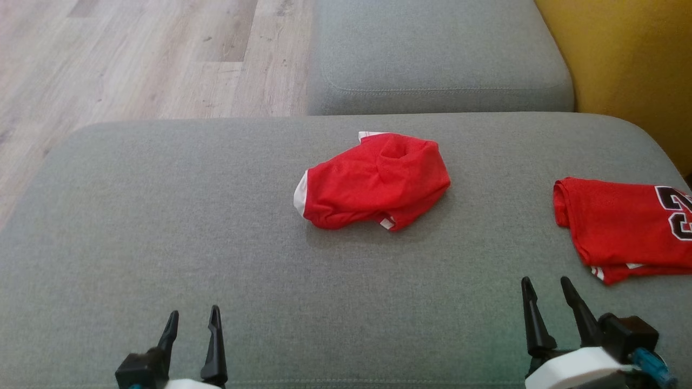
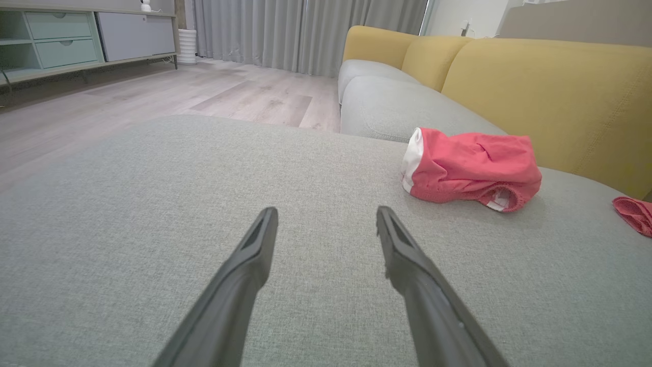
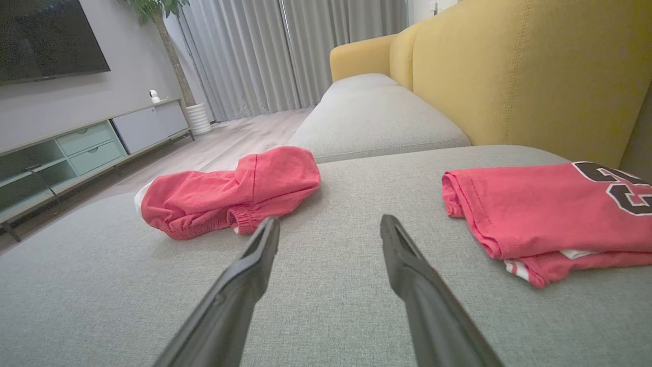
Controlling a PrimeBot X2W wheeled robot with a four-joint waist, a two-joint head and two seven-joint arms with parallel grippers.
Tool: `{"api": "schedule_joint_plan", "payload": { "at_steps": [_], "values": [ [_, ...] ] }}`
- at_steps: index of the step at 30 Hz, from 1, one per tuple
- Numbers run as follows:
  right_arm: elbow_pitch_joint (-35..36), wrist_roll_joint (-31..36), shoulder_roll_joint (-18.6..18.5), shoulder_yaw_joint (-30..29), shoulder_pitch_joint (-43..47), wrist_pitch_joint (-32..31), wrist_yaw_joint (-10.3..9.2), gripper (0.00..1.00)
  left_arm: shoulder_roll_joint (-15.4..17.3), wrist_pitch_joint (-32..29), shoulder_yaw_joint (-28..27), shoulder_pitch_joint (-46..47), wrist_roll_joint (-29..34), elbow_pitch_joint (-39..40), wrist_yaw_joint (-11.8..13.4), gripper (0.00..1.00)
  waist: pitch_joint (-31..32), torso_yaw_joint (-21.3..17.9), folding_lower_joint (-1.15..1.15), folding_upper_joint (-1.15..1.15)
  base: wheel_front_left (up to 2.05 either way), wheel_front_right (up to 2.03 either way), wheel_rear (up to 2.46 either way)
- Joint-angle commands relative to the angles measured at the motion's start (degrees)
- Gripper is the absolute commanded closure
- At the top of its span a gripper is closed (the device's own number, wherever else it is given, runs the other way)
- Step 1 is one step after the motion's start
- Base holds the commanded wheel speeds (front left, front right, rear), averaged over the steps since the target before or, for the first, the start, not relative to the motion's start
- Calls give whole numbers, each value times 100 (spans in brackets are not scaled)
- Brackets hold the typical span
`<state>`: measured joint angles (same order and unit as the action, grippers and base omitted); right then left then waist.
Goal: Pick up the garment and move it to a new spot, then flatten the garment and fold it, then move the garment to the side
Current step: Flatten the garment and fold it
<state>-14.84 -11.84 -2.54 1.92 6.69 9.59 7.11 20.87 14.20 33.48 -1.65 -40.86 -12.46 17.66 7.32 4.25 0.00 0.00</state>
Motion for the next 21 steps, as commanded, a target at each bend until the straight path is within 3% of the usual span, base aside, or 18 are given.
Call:
{"api": "schedule_joint_plan", "payload": {
  "at_steps": [1,16,21],
  "values": [
    [183,36,-33,124,-173,48,37,0,121,27,-223,251,-19,192,32,0,-9,9,0,0,0,0,0],
    [222,49,-33,127,-260,33,37,0,238,-98,-199,356,0,287,81,0,-217,-24,0,0,0,0,0],
    [328,104,-33,206,-440,-43,37,0,479,-492,-73,1191,198,410,-236,0,-478,-175,0,0,0,0,0]
  ]
}}
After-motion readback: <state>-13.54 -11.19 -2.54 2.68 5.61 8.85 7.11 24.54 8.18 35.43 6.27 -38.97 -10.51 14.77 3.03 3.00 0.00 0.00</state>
